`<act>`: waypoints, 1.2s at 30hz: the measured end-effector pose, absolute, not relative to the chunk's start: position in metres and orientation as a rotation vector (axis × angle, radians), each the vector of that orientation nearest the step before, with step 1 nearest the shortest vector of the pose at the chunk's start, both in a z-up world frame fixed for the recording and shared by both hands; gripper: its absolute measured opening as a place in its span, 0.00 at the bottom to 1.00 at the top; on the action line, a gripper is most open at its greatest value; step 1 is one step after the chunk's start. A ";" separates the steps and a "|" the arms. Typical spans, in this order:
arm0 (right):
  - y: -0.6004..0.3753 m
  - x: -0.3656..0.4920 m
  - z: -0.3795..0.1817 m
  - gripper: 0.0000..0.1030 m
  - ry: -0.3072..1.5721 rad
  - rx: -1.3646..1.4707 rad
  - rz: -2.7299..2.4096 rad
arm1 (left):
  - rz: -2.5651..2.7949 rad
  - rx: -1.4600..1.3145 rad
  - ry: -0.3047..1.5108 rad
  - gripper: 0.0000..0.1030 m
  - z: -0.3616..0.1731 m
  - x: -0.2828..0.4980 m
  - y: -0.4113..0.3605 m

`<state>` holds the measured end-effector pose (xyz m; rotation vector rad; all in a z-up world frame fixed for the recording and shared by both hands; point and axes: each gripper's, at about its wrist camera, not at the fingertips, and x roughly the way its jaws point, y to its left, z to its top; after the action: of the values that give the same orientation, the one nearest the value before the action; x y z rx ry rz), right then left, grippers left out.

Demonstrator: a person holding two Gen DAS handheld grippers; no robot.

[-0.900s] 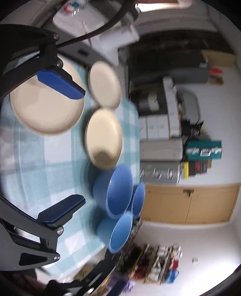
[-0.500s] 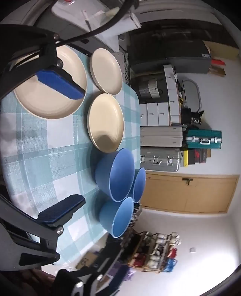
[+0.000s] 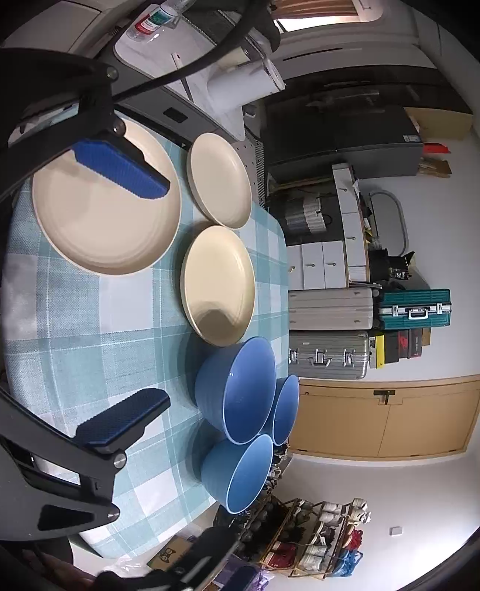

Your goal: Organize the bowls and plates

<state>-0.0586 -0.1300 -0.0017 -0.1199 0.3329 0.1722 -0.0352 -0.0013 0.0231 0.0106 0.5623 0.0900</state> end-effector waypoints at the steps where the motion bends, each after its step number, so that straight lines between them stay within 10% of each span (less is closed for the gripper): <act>1: -0.130 -0.059 -0.001 1.00 0.333 -0.123 0.172 | 0.104 0.013 0.569 1.00 0.024 -0.031 0.001; 36: -0.152 -0.098 0.022 1.00 0.100 0.037 0.114 | 0.154 -0.124 0.286 1.00 0.035 -0.045 0.033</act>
<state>-0.0980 -0.1518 0.0218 0.0369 0.0999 0.1142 -0.0453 0.0332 0.0347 -0.1244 0.2864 0.1540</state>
